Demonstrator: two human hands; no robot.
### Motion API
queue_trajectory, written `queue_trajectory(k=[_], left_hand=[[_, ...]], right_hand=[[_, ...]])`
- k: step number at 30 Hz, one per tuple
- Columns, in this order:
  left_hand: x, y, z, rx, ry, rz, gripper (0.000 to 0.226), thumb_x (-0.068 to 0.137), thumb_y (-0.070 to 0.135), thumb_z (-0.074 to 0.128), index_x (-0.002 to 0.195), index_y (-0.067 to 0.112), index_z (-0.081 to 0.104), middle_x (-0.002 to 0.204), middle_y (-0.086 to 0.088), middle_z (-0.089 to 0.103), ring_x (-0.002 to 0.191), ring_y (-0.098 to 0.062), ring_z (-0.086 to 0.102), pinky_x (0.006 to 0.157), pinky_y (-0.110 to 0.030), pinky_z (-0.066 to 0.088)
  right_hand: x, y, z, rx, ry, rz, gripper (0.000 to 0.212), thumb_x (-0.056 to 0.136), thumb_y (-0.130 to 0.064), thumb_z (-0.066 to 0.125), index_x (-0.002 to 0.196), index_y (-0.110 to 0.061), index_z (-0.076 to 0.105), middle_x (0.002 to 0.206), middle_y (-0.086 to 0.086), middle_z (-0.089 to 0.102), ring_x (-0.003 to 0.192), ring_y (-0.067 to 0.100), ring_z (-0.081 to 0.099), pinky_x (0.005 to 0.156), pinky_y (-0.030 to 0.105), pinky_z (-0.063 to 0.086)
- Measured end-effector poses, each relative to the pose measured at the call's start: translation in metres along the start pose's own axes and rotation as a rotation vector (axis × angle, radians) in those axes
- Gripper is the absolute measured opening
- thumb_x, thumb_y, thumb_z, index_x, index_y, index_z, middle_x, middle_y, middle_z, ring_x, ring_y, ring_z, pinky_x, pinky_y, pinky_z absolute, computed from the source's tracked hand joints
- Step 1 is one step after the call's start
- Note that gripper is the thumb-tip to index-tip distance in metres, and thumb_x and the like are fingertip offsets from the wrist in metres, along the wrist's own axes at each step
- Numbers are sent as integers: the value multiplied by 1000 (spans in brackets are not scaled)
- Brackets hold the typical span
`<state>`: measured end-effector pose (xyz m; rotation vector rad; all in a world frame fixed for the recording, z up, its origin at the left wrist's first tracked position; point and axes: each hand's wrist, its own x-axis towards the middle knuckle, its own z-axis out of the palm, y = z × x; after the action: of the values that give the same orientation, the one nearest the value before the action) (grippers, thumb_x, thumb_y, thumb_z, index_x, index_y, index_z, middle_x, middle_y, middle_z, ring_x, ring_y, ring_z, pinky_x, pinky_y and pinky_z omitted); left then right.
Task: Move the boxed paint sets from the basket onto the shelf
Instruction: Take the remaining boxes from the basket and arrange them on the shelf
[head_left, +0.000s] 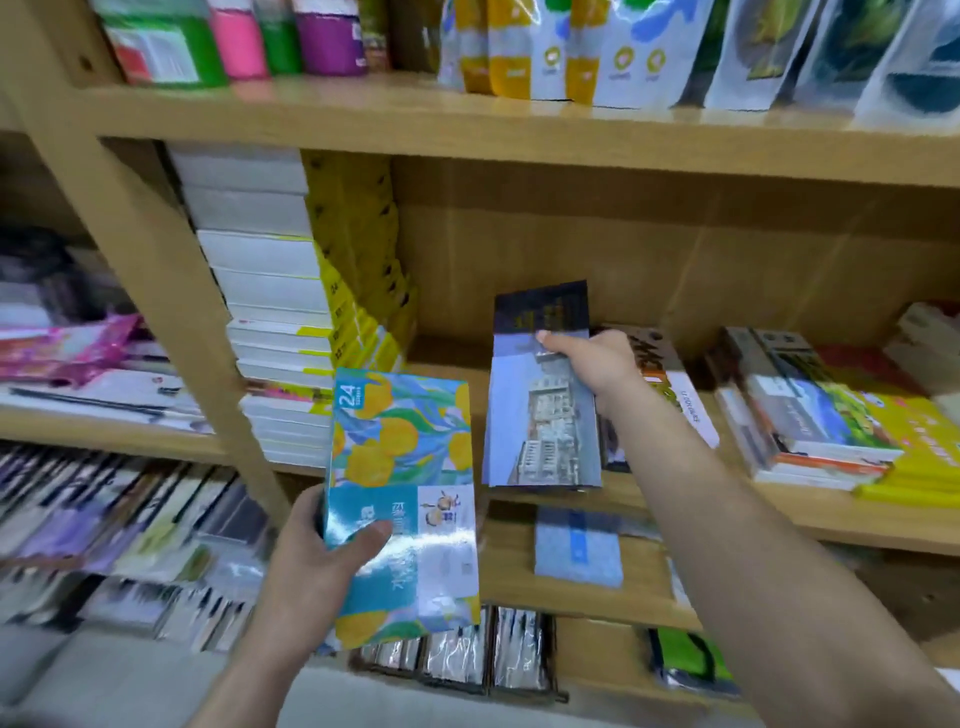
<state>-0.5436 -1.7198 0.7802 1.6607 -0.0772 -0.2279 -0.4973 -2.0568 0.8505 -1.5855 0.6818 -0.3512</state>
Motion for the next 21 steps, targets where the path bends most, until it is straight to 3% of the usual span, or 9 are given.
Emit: queue_trajectory(k=[2,5,7,9,11,13,15,18,21], left_hand=[[-3,-5,-2,17,19,-3,36,81,8,80,108,24,62,90,1,75,71,-7,74,49,-16,52],[-4,-12,-4,29,36,-15,38,80,8,81,110,23,62,88,6,77,71,-6,74,49,-16,53],[-2,-14,-3,35,38,-19,38,80,9,81,110,24,62,90,13,76,73,-7,74,49,-17,54],[1,-14,-1,47,56,-20,39,80,11,82,109,28,62,92,8,77,75,-6,74,50,-19,55],[3,-15,5,44,72,-18,39,80,10,82,107,29,61,93,0,75,77,-9,74,51,-22,57],[4,-16,12,23,89,-27,40,80,10,82,108,29,60,98,-1,74,81,-16,74,58,-29,59],[3,-15,17,1,100,-39,40,80,10,82,110,26,61,98,-1,74,85,-22,74,63,-37,60],[1,-15,19,-4,97,-37,36,79,11,82,105,29,63,91,1,75,78,-19,74,59,-34,60],[-2,-8,27,-18,91,-18,38,77,12,83,106,28,63,90,6,76,78,-14,75,56,-27,58]], right_hand=[[17,6,7,-6,-35,85,34,73,-30,92,80,-2,73,79,14,79,75,34,77,78,52,64],[37,16,12,-39,-63,173,52,74,-29,90,107,7,71,80,16,79,76,34,77,81,50,64],[44,21,14,-101,-32,170,57,77,-31,87,114,6,66,97,20,77,85,35,75,84,49,62],[44,24,14,-182,10,120,43,84,-31,81,107,0,63,102,18,73,78,30,70,69,40,59],[38,22,10,-246,19,38,31,88,-30,75,98,-4,62,91,11,67,68,19,60,54,30,45],[29,21,-2,-297,23,-73,36,89,-31,73,98,3,64,88,13,66,73,24,62,61,33,46],[14,19,-17,-286,14,-170,40,91,-29,70,109,6,67,94,14,74,88,29,69,78,39,54],[-14,25,-38,-272,-72,-218,17,95,-27,68,111,-22,71,90,-12,73,90,3,67,75,20,47],[-32,40,-45,-320,-144,-283,13,98,-22,65,104,-30,73,96,-15,73,95,4,67,83,23,51]])
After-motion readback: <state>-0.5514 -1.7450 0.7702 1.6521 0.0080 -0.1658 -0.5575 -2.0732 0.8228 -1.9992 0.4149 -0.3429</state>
